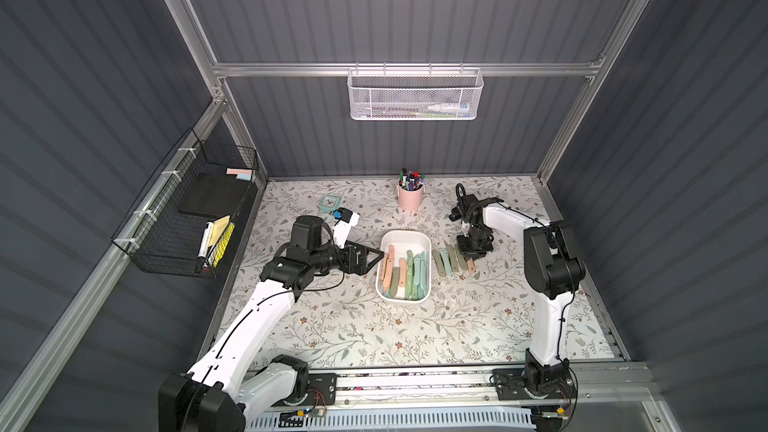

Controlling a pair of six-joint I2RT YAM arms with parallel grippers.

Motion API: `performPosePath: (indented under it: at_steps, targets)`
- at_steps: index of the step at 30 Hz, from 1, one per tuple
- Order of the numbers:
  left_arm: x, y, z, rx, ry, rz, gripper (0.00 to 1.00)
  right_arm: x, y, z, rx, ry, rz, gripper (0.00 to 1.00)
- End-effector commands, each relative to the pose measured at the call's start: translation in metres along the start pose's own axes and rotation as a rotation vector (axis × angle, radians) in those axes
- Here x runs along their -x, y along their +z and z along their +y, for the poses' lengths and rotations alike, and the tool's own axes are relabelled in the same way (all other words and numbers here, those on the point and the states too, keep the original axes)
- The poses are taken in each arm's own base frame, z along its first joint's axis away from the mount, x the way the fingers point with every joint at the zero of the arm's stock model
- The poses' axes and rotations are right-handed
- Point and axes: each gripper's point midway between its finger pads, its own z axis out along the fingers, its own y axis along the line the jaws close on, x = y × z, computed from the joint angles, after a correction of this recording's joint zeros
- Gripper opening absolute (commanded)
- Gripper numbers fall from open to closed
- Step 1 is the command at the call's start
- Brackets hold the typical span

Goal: Take the fruit knife out of the storage box
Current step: Place the fruit knife at the center of the board.

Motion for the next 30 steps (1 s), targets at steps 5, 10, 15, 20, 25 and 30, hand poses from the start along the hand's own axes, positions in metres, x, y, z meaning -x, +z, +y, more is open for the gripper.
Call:
performPosePath:
  at_steps: [5,10,15,20,25,30]
  targets:
    - [0.002,-0.003,0.002,0.018,0.011,-0.007,0.99,0.000,0.002,0.016,0.094,0.003,0.017,0.20]
    - [0.002,-0.003,0.003,0.022,0.013,-0.010,0.99,-0.001,-0.002,0.014,0.083,0.006,0.010,0.23]
    - [0.002,-0.003,0.003,0.028,0.011,-0.010,0.99,-0.003,-0.013,0.012,0.075,0.009,-0.003,0.26]
    - [0.003,-0.004,0.004,0.031,0.013,-0.013,1.00,-0.004,-0.022,0.016,0.105,0.013,-0.019,0.27]
    - [0.003,-0.004,0.004,0.034,0.012,-0.015,0.99,-0.005,-0.021,0.019,0.120,0.019,-0.015,0.29]
    - [0.003,-0.005,0.004,0.038,0.015,-0.018,0.99,-0.002,-0.017,0.020,0.126,0.027,-0.018,0.29]
